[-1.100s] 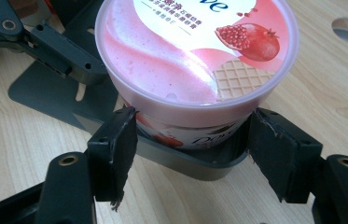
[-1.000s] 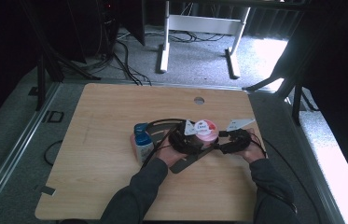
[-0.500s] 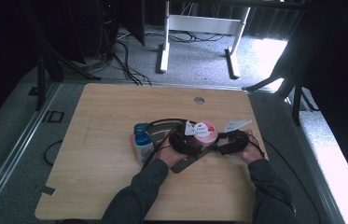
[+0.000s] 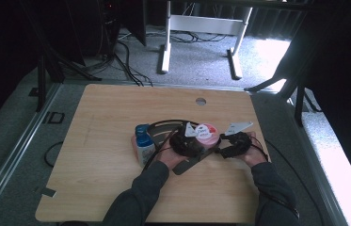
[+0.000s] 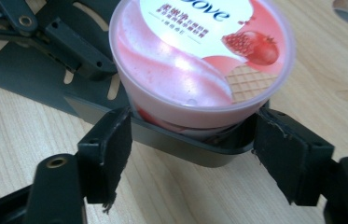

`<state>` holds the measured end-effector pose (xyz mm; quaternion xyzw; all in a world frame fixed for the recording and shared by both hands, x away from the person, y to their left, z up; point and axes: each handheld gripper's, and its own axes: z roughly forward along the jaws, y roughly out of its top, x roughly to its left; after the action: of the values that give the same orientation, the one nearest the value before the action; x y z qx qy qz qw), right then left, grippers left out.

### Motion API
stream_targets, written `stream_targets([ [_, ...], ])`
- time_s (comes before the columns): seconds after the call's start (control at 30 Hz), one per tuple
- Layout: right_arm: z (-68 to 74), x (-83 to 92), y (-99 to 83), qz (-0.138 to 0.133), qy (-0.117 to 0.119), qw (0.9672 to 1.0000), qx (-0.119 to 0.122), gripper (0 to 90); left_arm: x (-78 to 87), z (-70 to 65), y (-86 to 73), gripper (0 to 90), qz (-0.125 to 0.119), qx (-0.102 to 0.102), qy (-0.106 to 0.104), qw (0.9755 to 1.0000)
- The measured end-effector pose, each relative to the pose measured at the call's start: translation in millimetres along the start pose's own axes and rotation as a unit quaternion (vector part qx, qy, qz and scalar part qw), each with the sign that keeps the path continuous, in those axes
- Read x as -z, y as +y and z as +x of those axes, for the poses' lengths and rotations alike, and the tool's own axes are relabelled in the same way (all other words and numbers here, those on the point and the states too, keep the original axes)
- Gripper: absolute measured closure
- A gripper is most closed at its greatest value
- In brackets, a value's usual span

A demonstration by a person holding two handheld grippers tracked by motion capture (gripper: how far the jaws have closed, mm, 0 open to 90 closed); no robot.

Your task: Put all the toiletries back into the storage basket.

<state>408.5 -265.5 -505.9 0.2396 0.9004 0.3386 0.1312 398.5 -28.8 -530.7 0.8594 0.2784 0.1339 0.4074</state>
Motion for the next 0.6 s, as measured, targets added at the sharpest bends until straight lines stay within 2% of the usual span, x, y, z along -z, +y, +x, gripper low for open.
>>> stream_targets([
  [0.13, -3.8, -6.7, -4.6, 0.020, 0.005, 0.9997, -0.014, 23.3, 0.1, -0.1, -0.1, 33.0, 0.000, 0.000, 0.001, 1.0000],
  [0.27, -6.5, -11.9, -9.8, 0.018, 0.013, 0.9992, -0.033, 20.2, -0.4, -0.5, 0.4, 33.2, 0.001, 0.000, 0.002, 1.0000],
  [0.37, -9.1, -12.5, -10.8, 0.012, 0.018, 0.9989, -0.041, 21.4, -0.5, -0.8, 0.7, 33.2, 0.001, 0.001, 0.002, 1.0000],
  [0.47, -11.2, -10.3, -11.3, 0.003, 0.028, 0.9985, -0.046, 21.8, -0.4, -0.8, 0.8, 33.4, 0.002, 0.001, 0.002, 1.0000],
  [0.6, -12.4, -10.5, -12.5, 0.003, 0.029, 0.9983, -0.051, 22.3, -0.8, -1.8, 1.5, 33.4, 0.003, 0.001, 0.002, 1.0000],
])
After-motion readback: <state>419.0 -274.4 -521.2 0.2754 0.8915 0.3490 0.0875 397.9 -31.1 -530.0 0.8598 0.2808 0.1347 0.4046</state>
